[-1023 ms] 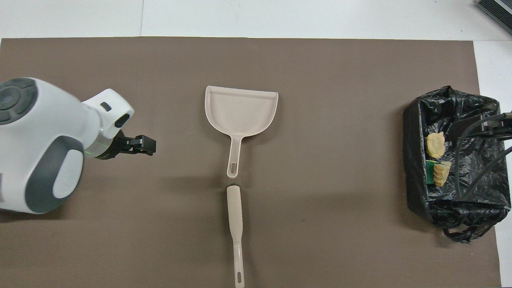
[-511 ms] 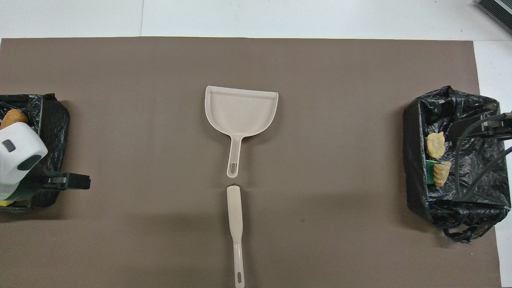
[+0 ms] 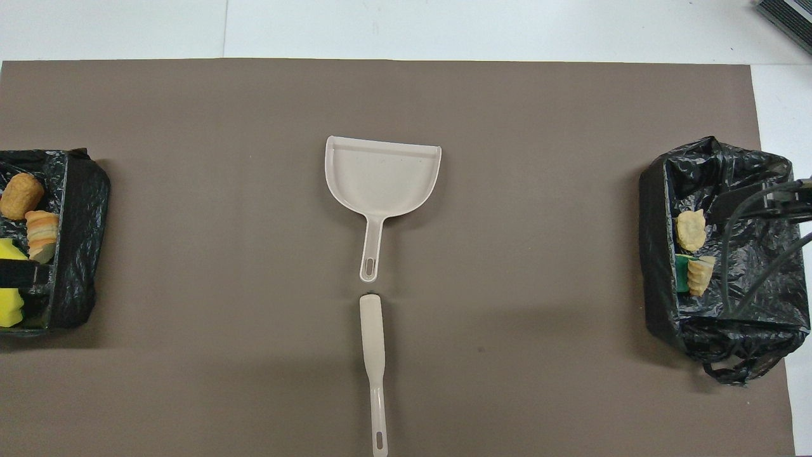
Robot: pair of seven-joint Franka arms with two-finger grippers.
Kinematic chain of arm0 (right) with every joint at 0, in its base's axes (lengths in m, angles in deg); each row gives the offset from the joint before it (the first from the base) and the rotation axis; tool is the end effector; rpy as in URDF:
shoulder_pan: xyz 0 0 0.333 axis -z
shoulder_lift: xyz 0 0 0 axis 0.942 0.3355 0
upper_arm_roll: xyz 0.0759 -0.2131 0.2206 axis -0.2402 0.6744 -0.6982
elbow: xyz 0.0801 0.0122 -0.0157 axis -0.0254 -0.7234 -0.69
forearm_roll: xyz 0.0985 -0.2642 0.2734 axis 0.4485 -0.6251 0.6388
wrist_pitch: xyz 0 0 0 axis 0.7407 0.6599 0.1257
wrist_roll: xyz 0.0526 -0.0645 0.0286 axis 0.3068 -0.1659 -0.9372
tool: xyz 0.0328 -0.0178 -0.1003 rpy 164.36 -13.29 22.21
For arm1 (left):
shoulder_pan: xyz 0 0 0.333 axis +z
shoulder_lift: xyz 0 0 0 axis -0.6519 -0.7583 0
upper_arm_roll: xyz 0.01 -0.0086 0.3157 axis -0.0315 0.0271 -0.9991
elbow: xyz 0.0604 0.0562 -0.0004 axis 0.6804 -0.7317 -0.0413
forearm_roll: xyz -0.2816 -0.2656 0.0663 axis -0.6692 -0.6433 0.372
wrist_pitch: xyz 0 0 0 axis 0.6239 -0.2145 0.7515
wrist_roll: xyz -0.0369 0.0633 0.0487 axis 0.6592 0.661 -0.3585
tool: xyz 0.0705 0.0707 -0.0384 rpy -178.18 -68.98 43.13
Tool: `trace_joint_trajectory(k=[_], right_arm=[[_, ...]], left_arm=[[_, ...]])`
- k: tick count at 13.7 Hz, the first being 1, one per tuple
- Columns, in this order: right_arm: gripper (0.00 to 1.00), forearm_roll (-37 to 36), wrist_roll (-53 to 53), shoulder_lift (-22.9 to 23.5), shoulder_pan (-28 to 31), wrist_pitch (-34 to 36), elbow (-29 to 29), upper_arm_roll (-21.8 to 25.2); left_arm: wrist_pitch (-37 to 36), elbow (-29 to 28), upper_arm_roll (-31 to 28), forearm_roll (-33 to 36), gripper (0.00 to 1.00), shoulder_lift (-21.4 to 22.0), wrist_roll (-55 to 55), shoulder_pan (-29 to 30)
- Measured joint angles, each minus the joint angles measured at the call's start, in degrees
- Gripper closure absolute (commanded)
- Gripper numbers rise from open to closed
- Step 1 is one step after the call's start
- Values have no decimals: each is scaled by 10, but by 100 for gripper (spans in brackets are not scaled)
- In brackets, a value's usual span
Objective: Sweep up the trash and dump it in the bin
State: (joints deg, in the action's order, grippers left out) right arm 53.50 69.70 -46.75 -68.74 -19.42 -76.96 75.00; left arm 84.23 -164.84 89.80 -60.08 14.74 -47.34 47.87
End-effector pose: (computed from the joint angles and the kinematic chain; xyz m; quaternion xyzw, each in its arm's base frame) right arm 0.5460 -0.0219 0.6344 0.9998 -0.0170 -0.0019 0.0073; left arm 0.4778 -0.0053 0.6758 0.9983 -0.0537 0.0142 0.0177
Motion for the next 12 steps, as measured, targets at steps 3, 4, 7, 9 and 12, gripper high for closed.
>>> trace_joint_trajectory(k=[3, 4, 7, 9, 12], right_arm=[[0, 0, 0, 0, 0, 0, 0, 0], [0, 0, 0, 0, 0, 0, 0, 0], [0, 0, 0, 0, 0, 0, 0, 0], [0, 0, 0, 0, 0, 0, 0, 0], [0, 0, 0, 0, 0, 0, 0, 0]], left_arm=[[-21, 73, 1, 0, 0, -64, 0, 0], [-25, 87, 2, 0, 0, -77, 1, 0], [-51, 135, 8, 0, 0, -106, 1, 0], [-66, 155, 13, 0, 0, -117, 1, -1], [-76, 158, 19, 0, 0, -117, 2, -2]])
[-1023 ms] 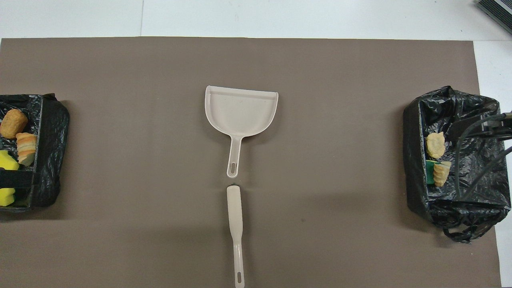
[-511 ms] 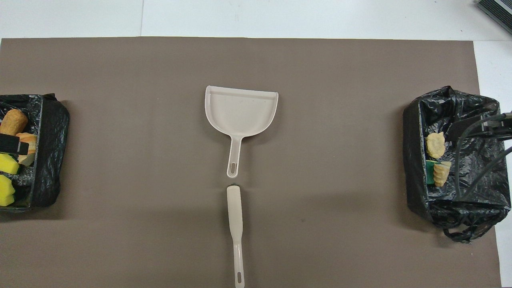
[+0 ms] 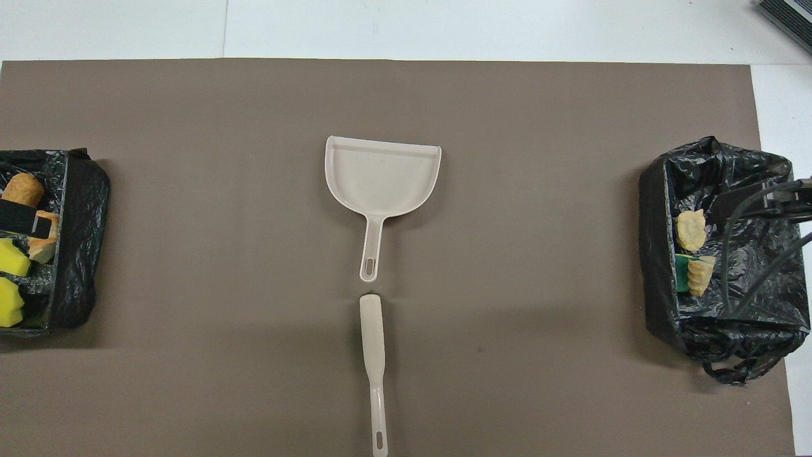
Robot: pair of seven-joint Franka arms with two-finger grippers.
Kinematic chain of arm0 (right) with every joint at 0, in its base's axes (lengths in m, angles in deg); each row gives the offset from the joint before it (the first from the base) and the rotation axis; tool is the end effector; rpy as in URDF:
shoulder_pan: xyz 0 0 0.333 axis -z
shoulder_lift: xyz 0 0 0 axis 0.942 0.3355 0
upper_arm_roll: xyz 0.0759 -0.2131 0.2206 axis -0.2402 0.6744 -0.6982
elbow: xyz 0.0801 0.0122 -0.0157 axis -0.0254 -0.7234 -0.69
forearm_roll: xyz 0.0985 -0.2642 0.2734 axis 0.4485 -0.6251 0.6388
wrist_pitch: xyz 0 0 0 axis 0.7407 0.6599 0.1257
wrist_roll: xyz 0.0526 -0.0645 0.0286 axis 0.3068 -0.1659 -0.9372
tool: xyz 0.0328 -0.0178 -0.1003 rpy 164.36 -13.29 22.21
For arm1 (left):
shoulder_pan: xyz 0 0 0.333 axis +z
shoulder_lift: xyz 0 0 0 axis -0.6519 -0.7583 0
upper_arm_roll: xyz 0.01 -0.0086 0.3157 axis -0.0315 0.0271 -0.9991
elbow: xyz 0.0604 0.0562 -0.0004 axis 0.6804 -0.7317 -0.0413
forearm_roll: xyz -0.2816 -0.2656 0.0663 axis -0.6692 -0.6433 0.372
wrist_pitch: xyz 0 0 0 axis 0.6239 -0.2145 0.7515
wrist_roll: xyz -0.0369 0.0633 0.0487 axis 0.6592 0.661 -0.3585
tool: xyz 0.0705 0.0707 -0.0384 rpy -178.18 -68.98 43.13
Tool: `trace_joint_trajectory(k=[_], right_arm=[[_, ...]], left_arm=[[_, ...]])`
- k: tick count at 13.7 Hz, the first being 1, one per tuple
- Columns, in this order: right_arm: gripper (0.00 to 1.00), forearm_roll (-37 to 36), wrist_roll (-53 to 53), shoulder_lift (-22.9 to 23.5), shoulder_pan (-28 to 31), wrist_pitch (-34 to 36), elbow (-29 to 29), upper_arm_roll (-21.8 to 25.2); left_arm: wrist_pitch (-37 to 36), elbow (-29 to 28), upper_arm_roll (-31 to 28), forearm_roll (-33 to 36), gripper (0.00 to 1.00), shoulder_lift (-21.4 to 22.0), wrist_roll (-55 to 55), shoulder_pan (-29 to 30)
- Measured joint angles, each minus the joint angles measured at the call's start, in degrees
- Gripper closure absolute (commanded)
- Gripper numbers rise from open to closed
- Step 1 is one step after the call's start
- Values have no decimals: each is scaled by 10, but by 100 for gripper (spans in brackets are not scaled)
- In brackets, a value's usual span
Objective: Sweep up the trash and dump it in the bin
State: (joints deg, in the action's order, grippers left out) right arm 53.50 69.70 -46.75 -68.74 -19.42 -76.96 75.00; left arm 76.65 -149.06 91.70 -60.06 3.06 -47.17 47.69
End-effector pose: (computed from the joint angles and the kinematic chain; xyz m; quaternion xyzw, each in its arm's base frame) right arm 0.5460 -0.0219 0.6344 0.9998 -0.0170 -0.0019 0.0073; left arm 0.5266 -0.0179 0.6882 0.9964 -0.0774 -0.0153 0.0296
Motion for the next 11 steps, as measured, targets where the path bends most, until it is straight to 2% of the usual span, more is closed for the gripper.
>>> trace_joint_trajectory(k=[11], right_arm=[[0, 0, 0, 0, 0, 0, 0, 0]], left_arm=[[0, -1, -1, 25, 0, 1, -23, 0]])
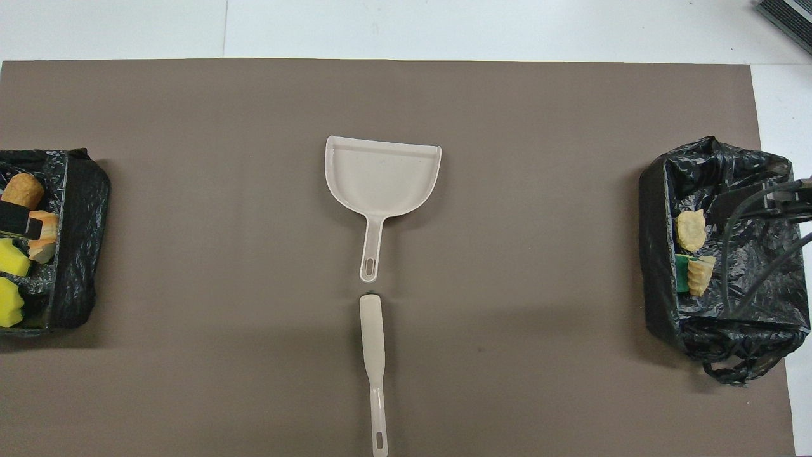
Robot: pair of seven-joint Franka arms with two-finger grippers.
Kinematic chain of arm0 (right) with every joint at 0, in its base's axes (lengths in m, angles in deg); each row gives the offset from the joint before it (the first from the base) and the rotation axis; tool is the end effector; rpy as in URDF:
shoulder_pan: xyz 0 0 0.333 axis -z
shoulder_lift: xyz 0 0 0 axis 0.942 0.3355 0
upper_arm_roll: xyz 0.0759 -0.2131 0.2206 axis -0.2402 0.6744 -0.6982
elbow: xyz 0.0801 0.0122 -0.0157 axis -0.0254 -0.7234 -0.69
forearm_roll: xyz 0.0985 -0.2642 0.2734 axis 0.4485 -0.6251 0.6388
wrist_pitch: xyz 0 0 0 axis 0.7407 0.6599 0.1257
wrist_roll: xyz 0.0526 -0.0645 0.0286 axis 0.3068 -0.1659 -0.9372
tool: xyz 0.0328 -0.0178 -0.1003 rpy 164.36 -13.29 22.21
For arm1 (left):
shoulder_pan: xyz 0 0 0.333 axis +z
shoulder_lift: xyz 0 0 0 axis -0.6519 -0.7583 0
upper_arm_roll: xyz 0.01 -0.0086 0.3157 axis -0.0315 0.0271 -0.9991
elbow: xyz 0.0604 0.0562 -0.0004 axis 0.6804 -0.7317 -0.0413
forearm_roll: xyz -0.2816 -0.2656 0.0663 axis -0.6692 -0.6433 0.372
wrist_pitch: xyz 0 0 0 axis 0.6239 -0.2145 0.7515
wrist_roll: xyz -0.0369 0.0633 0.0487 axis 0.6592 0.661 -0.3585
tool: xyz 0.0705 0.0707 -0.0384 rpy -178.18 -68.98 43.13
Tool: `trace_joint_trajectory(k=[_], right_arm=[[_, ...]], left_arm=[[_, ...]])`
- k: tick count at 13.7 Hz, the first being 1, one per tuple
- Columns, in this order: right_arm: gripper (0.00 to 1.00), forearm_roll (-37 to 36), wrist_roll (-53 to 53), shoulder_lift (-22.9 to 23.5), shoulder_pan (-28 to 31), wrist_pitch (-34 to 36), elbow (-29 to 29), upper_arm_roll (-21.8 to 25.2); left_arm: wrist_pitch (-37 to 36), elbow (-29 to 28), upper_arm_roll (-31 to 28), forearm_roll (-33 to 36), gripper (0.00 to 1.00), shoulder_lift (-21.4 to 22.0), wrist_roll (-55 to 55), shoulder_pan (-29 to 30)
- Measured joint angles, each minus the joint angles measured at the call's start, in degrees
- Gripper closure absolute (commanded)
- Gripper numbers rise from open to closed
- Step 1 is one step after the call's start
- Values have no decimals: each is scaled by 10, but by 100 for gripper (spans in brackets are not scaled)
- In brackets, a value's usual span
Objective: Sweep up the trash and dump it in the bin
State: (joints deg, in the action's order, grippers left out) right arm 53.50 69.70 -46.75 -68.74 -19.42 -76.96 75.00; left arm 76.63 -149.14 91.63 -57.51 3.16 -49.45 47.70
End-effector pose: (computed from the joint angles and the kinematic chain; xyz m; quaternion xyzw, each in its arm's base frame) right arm 0.5460 -0.0219 0.6344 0.9998 -0.0170 -0.0019 0.0073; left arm 0.5261 -0.0118 0.6883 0.9984 -0.0526 -0.0167 0.0074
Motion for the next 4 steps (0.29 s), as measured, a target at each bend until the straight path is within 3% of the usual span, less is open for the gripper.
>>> trace_joint_trajectory(k=[4], right_arm=[[0, 0, 0, 0, 0, 0, 0, 0]], left_arm=[[2, 0, 0, 5, 0, 0, -2, 0]])
